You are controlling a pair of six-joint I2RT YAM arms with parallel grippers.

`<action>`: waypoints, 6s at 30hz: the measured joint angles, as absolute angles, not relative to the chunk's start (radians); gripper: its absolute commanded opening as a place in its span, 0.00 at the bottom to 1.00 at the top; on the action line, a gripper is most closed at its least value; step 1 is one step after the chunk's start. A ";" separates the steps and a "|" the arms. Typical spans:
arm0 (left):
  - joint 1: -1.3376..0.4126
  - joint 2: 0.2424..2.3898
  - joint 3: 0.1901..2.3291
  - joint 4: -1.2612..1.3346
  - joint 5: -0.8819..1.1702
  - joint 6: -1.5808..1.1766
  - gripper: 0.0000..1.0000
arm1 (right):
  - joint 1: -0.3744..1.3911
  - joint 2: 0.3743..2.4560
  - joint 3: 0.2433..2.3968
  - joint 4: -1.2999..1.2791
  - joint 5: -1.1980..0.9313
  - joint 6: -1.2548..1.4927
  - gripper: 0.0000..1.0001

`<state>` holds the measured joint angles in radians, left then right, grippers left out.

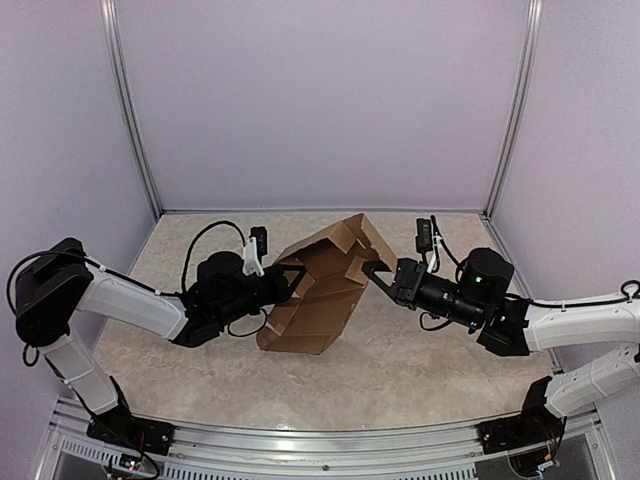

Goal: Fold the paper box

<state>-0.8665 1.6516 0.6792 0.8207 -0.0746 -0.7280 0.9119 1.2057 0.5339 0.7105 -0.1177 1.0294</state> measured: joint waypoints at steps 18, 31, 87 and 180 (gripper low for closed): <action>-0.892 1.602 0.696 0.756 -0.155 -0.655 0.00 | 0.907 1.168 0.534 0.646 -0.108 1.002 0.53; -0.894 1.479 0.696 0.635 -0.268 -0.540 0.00 | 0.907 0.852 0.534 0.244 -0.042 0.730 0.60; -0.907 1.334 0.667 0.434 -0.271 -0.323 0.00 | 0.948 1.093 1.000 -0.284 -0.219 0.090 0.49; -0.944 1.493 0.937 -0.042 -0.640 -0.583 0.34 | 1.196 1.768 1.213 0.087 1.011 0.328 0.00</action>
